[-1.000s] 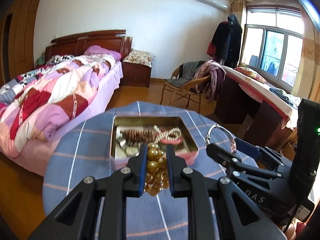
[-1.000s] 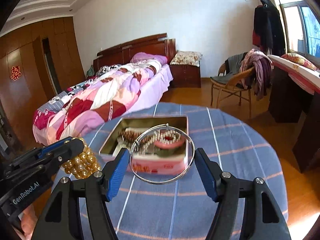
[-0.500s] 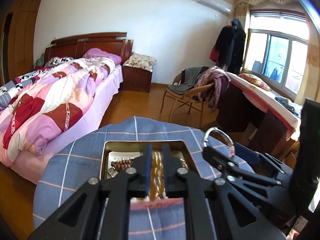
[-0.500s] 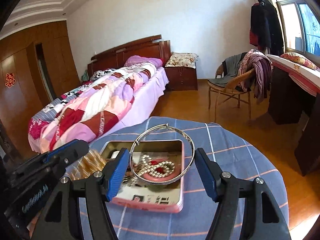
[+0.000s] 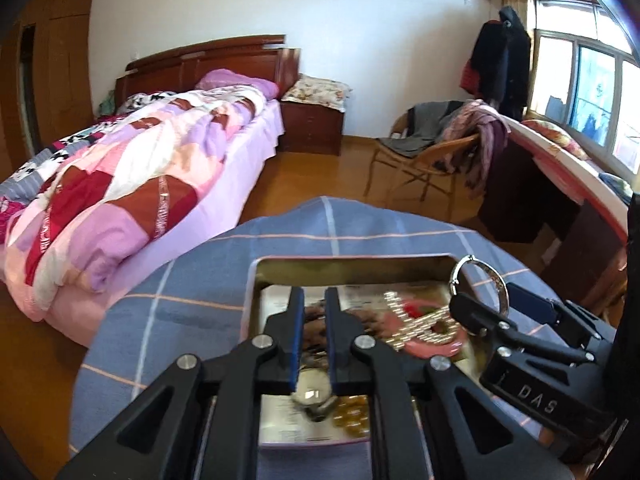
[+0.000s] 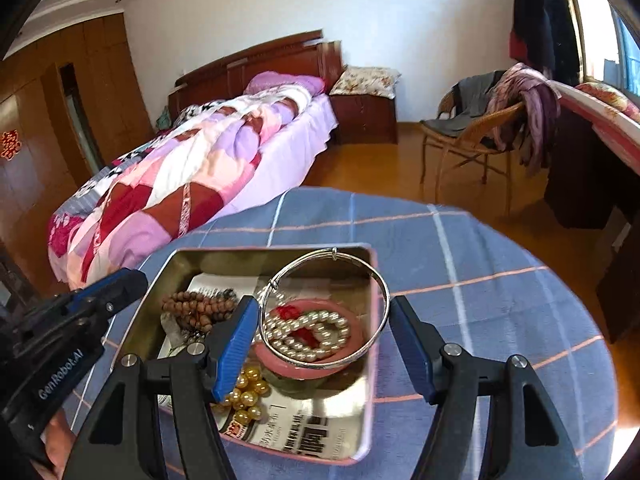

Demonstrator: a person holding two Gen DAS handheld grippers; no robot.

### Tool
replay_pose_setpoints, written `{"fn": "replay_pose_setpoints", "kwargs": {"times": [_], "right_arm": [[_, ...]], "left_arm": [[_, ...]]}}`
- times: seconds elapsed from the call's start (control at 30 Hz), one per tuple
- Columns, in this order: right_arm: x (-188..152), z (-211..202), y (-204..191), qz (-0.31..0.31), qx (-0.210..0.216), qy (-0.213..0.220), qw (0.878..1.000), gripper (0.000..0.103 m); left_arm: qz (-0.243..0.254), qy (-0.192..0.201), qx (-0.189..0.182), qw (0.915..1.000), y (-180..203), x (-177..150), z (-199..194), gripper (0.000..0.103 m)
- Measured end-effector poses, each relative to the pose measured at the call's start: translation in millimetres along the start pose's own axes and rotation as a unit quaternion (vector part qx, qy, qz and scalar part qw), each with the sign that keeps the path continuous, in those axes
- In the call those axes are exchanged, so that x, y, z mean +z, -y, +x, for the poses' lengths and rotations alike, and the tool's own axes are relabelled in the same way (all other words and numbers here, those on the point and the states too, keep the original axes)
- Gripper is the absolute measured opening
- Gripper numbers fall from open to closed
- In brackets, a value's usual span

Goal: Organize jewelry

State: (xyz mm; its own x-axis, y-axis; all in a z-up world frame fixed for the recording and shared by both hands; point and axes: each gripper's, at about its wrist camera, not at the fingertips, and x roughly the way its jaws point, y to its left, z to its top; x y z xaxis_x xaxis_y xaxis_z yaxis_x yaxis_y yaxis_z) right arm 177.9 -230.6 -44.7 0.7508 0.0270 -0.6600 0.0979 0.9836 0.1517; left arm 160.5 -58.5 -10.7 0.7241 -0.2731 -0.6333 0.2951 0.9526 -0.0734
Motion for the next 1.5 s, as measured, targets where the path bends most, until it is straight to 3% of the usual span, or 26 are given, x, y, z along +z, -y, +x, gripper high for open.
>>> {"fn": "replay_pose_setpoints", "kwargs": {"times": [0.07,0.13,0.2,0.33,0.47,0.6,0.93,1.27,1.5], "right_arm": [[-3,7,-6,-0.011,0.001,-0.004,1.000,0.068],[-5,10,-15,-0.030,0.004,0.002,1.000,0.068],[-7,14,-18,-0.027,0.024,-0.005,0.999,0.069],[-13,15,-14,-0.023,0.019,0.000,1.000,0.074],[-19,-5,-6,0.004,0.029,0.025,0.999,0.074],[-27,-26,-2,0.019,-0.001,0.047,0.999,0.074],[-50,-62,6,0.069,-0.021,0.029,0.997,0.074],[-73,-117,-5,0.057,-0.047,0.040,0.996,0.081],[-91,-154,-4,0.063,-0.040,0.051,0.996,0.082]], "left_arm": [[-0.008,-0.001,0.015,0.9999,-8,-4,0,0.027],[-0.020,0.000,0.026,0.9995,-14,-7,0,0.059],[-0.032,0.004,0.035,0.9989,-19,-9,0,0.071],[-0.049,0.001,0.050,0.9975,-22,-15,2,0.087],[-0.046,-0.004,0.057,0.9973,-22,-16,4,0.087],[-0.045,-0.003,0.068,0.9967,-21,-19,-1,0.091],[-0.033,0.000,0.102,0.9943,-15,-32,-33,0.099],[-0.018,-0.007,0.112,0.9935,-2,-61,-73,0.100],[-0.019,-0.007,0.119,0.9927,2,-78,-101,0.102]]}}
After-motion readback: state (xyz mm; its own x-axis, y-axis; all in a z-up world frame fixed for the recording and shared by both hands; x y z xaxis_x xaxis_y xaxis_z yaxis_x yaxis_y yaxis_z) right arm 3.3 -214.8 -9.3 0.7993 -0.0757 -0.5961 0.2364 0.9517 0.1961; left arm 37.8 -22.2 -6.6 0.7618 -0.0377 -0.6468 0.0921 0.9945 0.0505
